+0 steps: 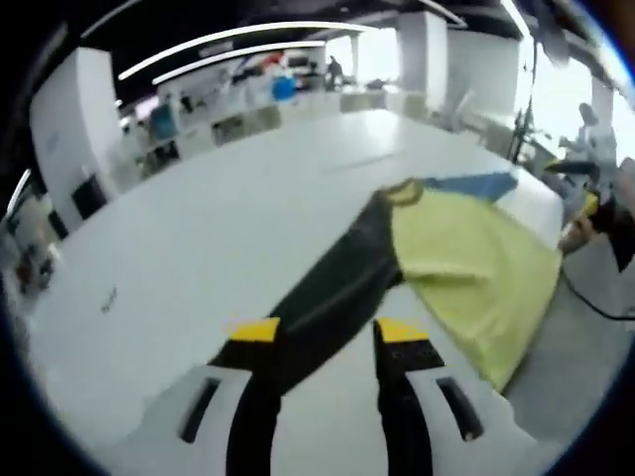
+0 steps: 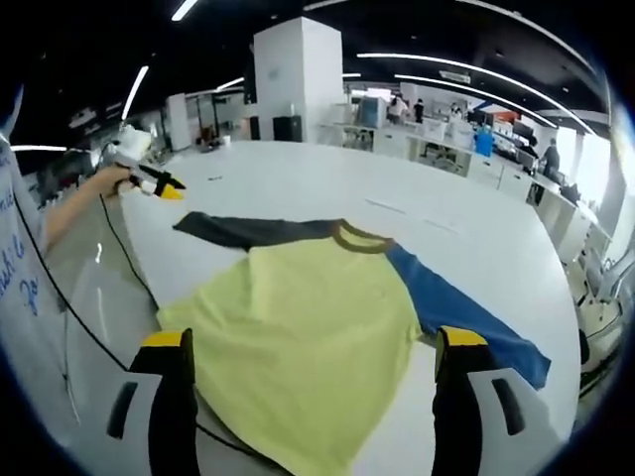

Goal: Fold the garment on the visible template until the final outline fits inside the template.

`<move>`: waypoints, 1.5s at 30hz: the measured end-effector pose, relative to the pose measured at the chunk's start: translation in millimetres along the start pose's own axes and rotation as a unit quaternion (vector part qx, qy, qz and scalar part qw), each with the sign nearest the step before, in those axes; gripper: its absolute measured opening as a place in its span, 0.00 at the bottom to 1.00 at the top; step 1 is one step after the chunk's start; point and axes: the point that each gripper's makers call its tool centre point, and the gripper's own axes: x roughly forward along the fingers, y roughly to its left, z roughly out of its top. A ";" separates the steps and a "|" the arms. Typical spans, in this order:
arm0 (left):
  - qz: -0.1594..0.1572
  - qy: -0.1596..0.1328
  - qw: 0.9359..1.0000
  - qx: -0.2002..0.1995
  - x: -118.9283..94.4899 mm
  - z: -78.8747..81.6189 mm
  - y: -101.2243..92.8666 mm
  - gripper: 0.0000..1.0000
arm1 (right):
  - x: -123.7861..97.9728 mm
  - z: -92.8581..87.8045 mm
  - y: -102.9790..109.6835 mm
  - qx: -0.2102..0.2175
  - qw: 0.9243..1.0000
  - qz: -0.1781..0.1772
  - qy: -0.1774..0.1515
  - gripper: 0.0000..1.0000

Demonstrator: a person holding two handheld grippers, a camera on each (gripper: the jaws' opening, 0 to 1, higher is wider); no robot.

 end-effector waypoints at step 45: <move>-0.113 -0.102 0.986 0.068 -37.7 77.7 -182.8 0.99 | -65.8 -43.0 -125.3 0.033 0.997 -0.071 -0.023 0.96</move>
